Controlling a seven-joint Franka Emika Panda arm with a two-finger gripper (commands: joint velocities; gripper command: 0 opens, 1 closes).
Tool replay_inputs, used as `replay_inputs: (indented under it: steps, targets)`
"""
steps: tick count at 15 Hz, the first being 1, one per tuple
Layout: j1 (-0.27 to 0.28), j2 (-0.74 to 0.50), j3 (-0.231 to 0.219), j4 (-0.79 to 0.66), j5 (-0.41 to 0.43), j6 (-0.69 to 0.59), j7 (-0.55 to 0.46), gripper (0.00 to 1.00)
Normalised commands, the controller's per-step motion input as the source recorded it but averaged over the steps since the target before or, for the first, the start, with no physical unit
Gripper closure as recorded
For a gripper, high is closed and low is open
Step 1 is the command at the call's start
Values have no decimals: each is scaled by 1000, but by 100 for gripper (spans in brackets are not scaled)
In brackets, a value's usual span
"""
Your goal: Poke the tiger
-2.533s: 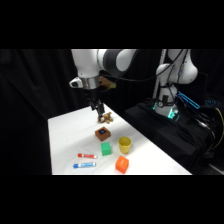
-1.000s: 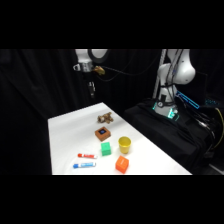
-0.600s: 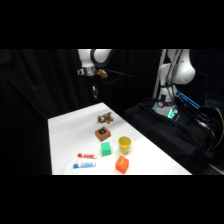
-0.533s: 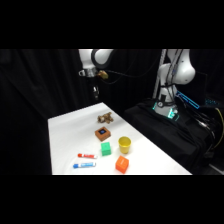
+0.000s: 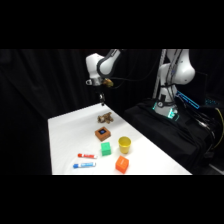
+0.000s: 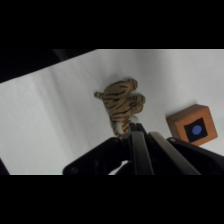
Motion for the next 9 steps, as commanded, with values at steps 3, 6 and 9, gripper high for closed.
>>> replay_inputs:
  steps: [3, 6, 9]
  targets:
    - [-41, 97, 48, -47, 150, 94, -192, 92]
    - [-86, 148, 70, 102, 180, -103, -236, 93]
    - [-146, 190, 85, 180, 177, -130, -308, 94]
